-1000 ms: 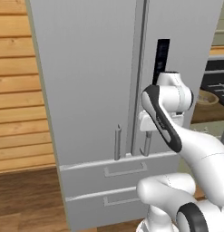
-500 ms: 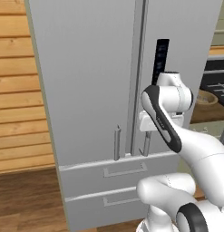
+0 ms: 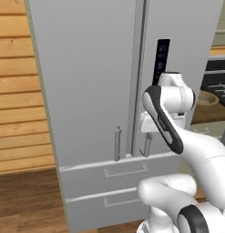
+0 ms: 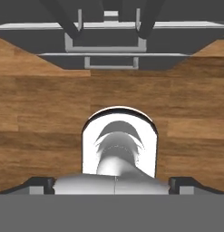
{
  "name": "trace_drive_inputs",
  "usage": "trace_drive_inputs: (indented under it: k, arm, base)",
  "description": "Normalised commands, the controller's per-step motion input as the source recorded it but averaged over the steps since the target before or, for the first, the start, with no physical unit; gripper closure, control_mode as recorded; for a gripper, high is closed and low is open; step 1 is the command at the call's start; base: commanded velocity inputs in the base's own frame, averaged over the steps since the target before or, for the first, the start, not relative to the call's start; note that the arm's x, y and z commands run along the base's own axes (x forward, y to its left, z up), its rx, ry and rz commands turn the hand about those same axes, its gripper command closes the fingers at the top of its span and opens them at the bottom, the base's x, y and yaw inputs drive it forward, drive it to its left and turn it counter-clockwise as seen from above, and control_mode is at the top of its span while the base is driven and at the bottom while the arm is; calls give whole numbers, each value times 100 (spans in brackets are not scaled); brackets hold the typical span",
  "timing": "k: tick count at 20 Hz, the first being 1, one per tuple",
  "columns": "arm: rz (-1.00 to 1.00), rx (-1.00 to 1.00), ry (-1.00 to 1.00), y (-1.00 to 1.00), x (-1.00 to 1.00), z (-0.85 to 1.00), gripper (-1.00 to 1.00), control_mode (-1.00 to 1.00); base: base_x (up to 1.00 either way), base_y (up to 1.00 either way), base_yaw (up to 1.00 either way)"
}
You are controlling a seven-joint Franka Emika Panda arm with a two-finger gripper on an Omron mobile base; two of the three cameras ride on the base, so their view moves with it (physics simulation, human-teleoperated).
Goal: Grab a lemon wedge from the fridge and one ice cube from the ice bowl, and put them in the glass of lemonade.
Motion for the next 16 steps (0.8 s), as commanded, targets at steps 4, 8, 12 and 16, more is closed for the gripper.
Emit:
trace_drive_inputs:
  k: [4, 8, 12, 16]
  arm:
    - [-11, 0, 0, -18, -32, 0, -100, -100]
    - [-3, 5, -4, -3, -76, -30, -100, -100]
    - [-27, -1, -29, -1, -39, -38, -100, -100]
    - [-15, -1, -31, -3, 18, -1, -100, -100]
  base:
    - [0, 0, 0]
    - [0, 0, 0]
    - [0, 0, 0]
    - [0, 0, 0]
